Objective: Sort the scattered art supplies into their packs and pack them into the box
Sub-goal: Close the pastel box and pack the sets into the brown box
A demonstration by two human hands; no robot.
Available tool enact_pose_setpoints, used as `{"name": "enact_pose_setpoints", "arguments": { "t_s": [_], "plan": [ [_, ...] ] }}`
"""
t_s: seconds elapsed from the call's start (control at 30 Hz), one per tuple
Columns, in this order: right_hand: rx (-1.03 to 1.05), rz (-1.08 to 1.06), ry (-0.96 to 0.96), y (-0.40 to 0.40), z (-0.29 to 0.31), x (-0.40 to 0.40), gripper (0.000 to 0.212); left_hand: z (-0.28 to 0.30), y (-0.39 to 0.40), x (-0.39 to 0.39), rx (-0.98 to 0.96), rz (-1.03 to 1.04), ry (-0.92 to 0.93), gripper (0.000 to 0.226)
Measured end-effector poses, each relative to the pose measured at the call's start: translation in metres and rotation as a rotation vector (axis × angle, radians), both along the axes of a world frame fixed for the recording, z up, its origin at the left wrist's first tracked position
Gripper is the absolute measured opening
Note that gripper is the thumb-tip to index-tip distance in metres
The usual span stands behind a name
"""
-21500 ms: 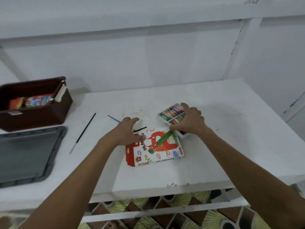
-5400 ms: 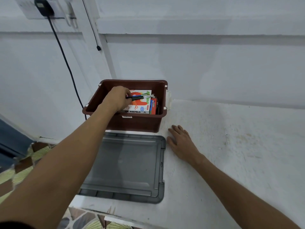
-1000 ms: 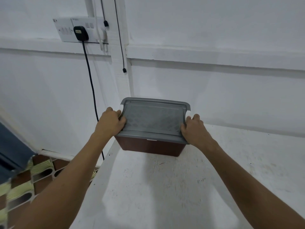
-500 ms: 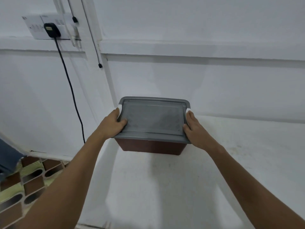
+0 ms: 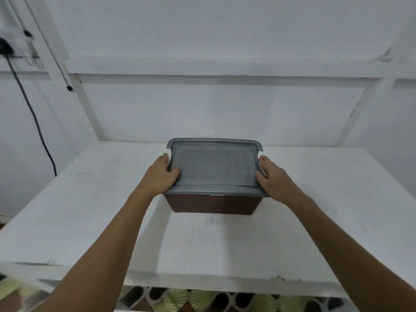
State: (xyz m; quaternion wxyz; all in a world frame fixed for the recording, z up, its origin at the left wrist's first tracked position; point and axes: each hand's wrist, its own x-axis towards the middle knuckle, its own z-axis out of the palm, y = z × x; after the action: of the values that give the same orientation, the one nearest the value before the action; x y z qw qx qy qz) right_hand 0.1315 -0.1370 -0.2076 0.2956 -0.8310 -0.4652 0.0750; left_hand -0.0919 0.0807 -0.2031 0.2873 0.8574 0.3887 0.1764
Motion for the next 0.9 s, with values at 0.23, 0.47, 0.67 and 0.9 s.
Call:
{"name": "enact_pose_setpoints", "arguments": {
  "t_s": [0.23,0.47,0.67,0.9],
  "plan": [
    [0.060,-0.078,-0.076,-0.062,0.013,0.031,0.025,0.003,-0.070,0.028,-0.089,-0.101,-0.212,0.042],
    [0.000,-0.059,-0.012,-0.068,-0.002,0.020,0.078,0.001,-0.072,0.038,0.129,-0.042,-0.141,0.018],
    [0.049,-0.120,-0.072,-0.052,-0.006,0.014,0.081,0.001,-0.067,0.034,0.198,0.102,-0.186,0.039],
    [0.059,-0.098,-0.098,-0.047,0.000,0.012,0.070,-0.017,-0.058,0.025,0.183,-0.161,-0.101,0.038]
  ]
}}
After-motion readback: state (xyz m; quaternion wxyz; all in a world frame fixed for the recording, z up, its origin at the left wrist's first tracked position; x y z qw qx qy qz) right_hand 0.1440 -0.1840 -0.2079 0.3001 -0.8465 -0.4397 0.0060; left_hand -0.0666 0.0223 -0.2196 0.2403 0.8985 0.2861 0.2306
